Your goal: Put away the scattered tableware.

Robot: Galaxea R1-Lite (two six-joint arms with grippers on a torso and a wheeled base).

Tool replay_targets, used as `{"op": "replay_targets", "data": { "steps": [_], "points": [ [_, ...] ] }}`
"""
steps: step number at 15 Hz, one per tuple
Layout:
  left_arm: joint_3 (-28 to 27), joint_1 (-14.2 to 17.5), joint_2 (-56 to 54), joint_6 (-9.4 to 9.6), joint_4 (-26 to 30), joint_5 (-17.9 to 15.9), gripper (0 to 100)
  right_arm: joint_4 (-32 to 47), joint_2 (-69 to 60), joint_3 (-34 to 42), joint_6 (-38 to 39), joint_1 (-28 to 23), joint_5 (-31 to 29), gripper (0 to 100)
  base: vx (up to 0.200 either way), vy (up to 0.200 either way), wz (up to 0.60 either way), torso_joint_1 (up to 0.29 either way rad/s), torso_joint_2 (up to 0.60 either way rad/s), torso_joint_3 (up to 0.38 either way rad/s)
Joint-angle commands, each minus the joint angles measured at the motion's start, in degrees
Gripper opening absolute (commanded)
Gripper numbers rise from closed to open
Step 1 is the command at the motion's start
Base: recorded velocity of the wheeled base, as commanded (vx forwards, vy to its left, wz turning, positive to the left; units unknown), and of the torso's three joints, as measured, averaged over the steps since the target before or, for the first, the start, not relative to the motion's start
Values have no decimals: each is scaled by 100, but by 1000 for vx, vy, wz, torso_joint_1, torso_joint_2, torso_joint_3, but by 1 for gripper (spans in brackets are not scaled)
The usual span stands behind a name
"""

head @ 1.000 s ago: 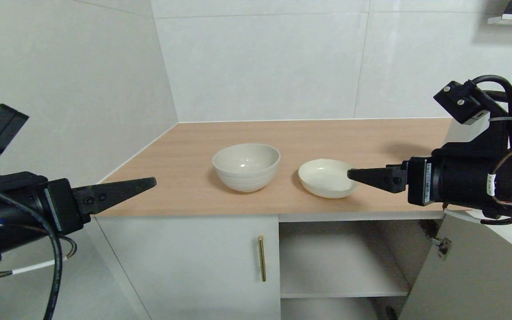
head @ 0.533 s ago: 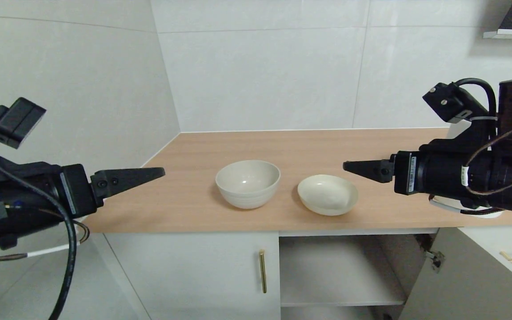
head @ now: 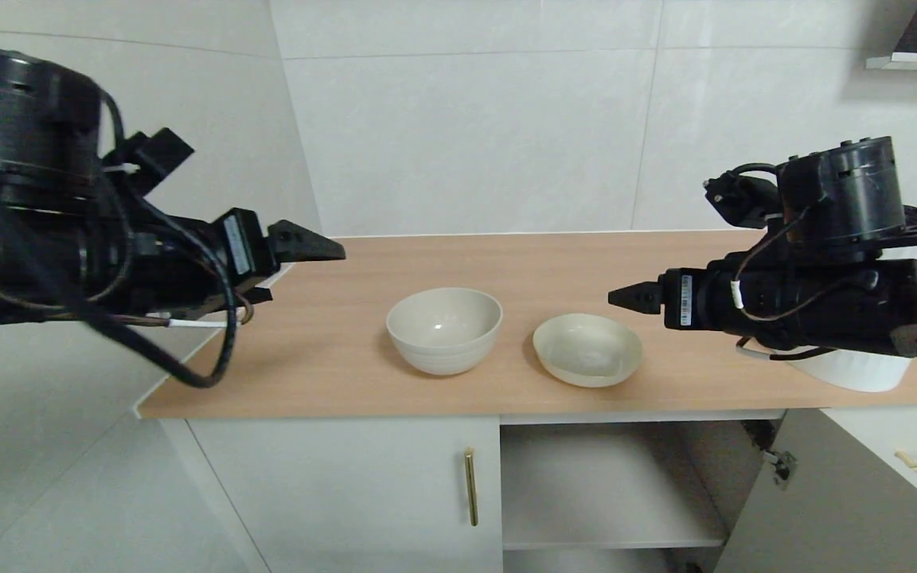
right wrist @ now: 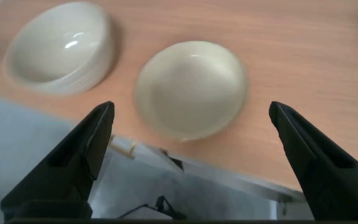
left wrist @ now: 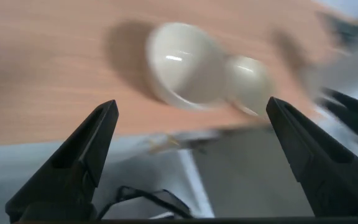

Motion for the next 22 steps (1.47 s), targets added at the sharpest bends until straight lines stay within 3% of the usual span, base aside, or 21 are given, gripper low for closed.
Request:
{"op": "replay_targets", "data": {
  "steps": [1,2,4,14,15,22],
  "points": [
    [-506,-610,1206,-489,52,1115,100,-2,335,-146,35,-22,-140,100,0,0,0,0,0,0],
    [-559,-663,1391,-524,52,1352,100,-2,344,-155,35,-22,-157,100,0,0,0,0,0,0],
    [-559,-769,1681,-533,34,1449,100,-2,335,-155,35,-22,-166,100,0,0,0,0,0,0],
    [-559,-777,2269,-542,-229,1317,100,-19,318,-164,123,-22,-157,100,0,0,0,0,0,0],
    [-559,-777,2269,-542,-229,1326,0,-19,318,-164,123,-22,-157,100,0,0,0,0,0,0],
    [-445,-777,1751,-550,-229,1291,0,-19,326,-164,123,-22,-157,100,0,0,0,0,0,0]
  ]
}}
